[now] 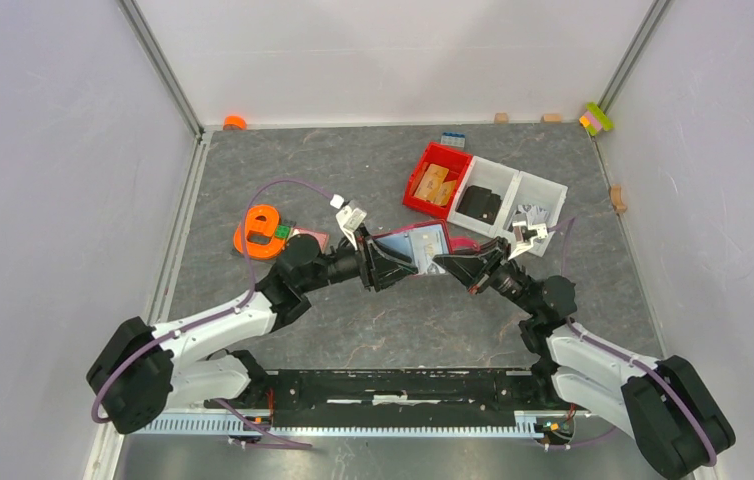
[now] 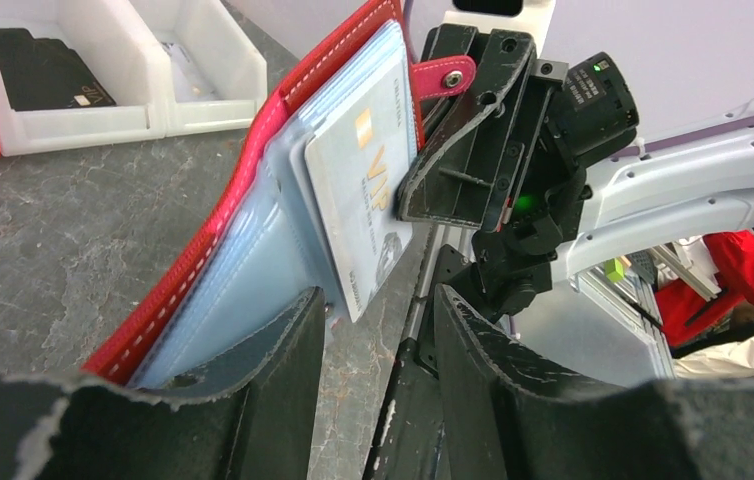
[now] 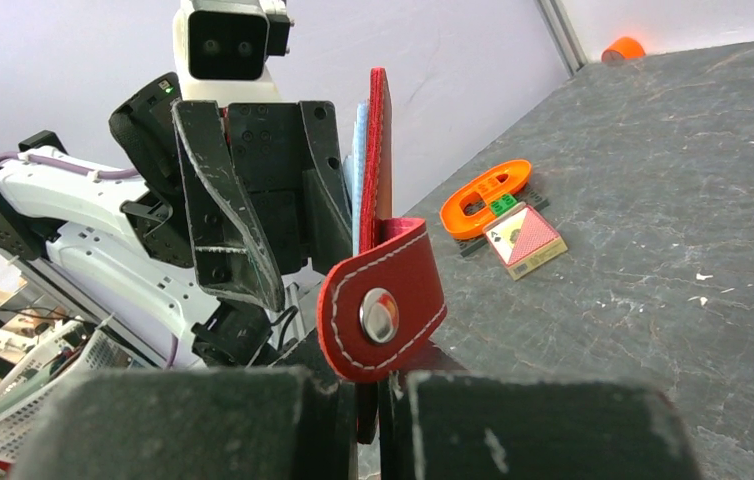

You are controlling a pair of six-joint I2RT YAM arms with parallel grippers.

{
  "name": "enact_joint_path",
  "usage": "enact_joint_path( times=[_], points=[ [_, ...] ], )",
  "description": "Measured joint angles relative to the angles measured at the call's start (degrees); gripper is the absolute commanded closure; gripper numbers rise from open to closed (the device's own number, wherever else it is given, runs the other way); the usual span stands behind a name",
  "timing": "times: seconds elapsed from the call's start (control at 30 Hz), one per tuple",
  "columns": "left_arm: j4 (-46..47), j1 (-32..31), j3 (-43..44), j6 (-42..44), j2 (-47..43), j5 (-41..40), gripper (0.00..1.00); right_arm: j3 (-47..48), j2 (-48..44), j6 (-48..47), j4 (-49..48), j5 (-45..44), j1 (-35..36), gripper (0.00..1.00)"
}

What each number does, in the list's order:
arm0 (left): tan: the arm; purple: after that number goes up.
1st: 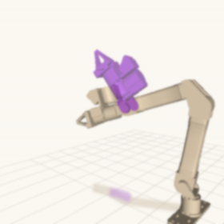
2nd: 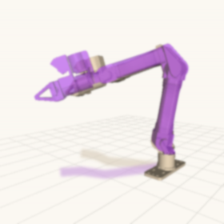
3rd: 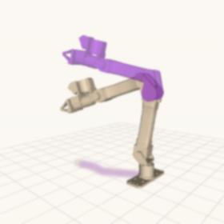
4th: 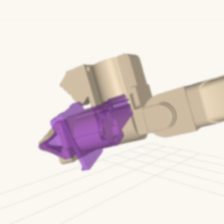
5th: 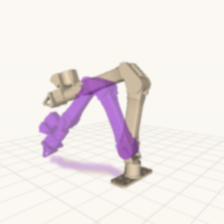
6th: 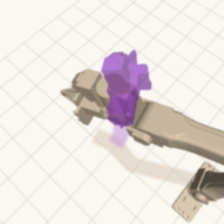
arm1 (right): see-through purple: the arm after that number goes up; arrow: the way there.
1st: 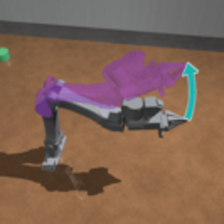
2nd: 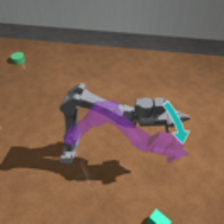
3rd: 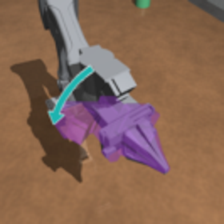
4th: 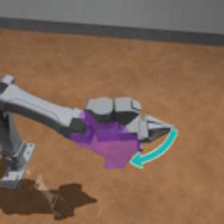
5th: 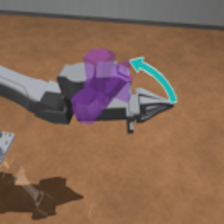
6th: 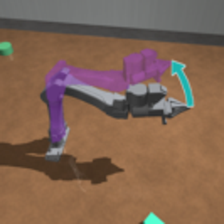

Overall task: Take the credit cards out of the card holder
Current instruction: Remove the credit card from the card holder.

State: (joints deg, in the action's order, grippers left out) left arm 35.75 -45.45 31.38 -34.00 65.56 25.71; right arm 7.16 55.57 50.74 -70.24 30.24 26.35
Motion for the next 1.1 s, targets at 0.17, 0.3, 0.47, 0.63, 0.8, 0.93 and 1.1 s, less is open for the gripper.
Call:
enact_joint_path(
  times=[0.17,0.3,0.47,0.63,0.8,0.93,1.1],
  points=[
    [1.4,0.0,-0.9,0.0,-1.4,0.3,0.50,0.1,0.5,0.1,-1.3,1.2,0.5,1.00],
    [2.2,0.0,-1.0,0.0,-1.4,0.4,0.51,0.3,1.1,0.5,-2.7,2.2,0.7,1.00],
    [2.4,0.0,-1.0,0.0,-1.5,0.5,0.53,0.5,2.5,1.1,-4.1,2.8,1.0,1.00],
    [2.7,0.0,-1.3,0.0,-2.0,0.9,0.54,0.5,3.7,2.4,-6.4,3.5,1.1,1.00],
    [4.9,0.0,-2.0,0.0,-2.1,2.0,0.59,0.5,5.4,4.2,-9.8,4.3,1.2,1.00],
    [6.6,0.2,-2.6,0.0,-2.3,3.0,0.69,0.7,7.0,6.2,-12.6,4.8,1.2,1.00],
    [8.1,0.6,-3.0,0.0,-2.4,3.4,0.79,1.1,7.3,7.1,-13.6,5.3,1.2,1.00]
  ],
)
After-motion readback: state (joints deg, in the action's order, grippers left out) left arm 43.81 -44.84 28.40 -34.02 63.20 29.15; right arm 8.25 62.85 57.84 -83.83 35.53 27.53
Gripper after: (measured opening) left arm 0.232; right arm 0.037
